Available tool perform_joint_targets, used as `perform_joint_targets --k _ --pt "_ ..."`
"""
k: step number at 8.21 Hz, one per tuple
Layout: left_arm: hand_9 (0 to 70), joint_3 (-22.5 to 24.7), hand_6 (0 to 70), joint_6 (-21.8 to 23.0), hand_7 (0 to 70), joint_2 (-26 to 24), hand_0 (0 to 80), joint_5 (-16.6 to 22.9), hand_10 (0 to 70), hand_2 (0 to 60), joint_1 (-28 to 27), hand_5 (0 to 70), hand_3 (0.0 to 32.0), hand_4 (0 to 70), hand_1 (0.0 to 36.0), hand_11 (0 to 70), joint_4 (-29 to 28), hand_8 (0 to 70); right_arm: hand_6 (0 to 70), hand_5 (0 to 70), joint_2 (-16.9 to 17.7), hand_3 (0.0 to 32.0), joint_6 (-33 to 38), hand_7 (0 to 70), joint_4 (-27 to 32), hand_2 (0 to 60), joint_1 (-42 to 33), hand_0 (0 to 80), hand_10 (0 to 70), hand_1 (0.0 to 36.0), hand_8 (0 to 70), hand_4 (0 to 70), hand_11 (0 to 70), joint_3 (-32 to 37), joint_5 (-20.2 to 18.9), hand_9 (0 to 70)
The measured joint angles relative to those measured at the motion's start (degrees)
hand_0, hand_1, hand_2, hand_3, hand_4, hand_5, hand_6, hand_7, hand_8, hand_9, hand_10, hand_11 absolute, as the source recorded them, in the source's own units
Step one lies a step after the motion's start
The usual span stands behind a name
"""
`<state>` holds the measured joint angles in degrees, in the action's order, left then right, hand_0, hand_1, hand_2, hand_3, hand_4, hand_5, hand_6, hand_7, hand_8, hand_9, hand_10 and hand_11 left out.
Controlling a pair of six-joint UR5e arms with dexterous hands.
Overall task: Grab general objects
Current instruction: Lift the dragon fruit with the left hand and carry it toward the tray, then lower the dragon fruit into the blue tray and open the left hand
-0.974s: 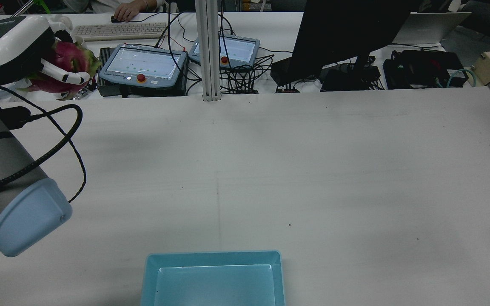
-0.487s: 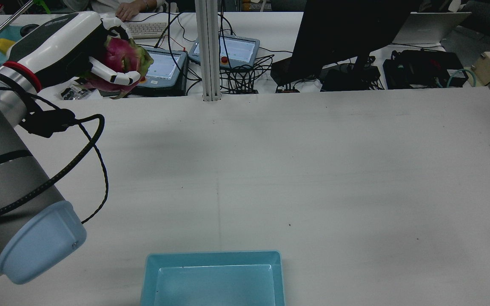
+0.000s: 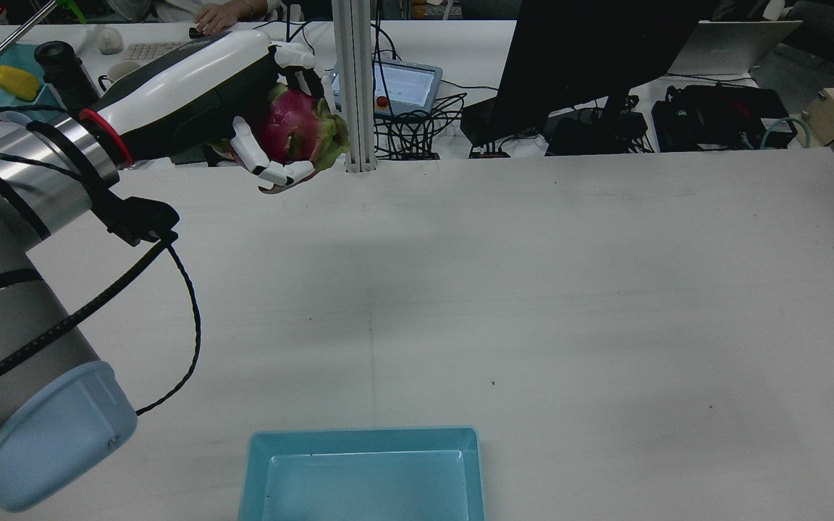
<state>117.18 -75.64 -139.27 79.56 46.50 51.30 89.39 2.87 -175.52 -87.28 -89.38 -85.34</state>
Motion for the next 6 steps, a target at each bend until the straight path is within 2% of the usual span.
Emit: perform_joint_targets --k 3,6 --pt "39.4 0.83 24.2 -2.14 45.9 0.12 54.2 8.08 36.6 60.0 -2.67 70.0 0.0 24.0 30.5 53.7 -1.97 25.3 0.0 0.0 0.00 0.0 0.03 0.0 0.00 0.0 0.00 0.0 0.0 0.0 0.0 0.0 0.0 0.00 0.00 0.0" --pt "38.6 1.91 24.7 -5.91 46.4 0.08 55.5 11.49 36.2 60.0 -9.73 70.0 0.0 24.3 31.1 53.3 -1.54 24.8 0.0 0.0 0.00 0.0 0.00 0.0 0.00 0.0 0.00 0.0 0.0 0.0 0.0 0.0 0.0 0.00 0.00 0.0"
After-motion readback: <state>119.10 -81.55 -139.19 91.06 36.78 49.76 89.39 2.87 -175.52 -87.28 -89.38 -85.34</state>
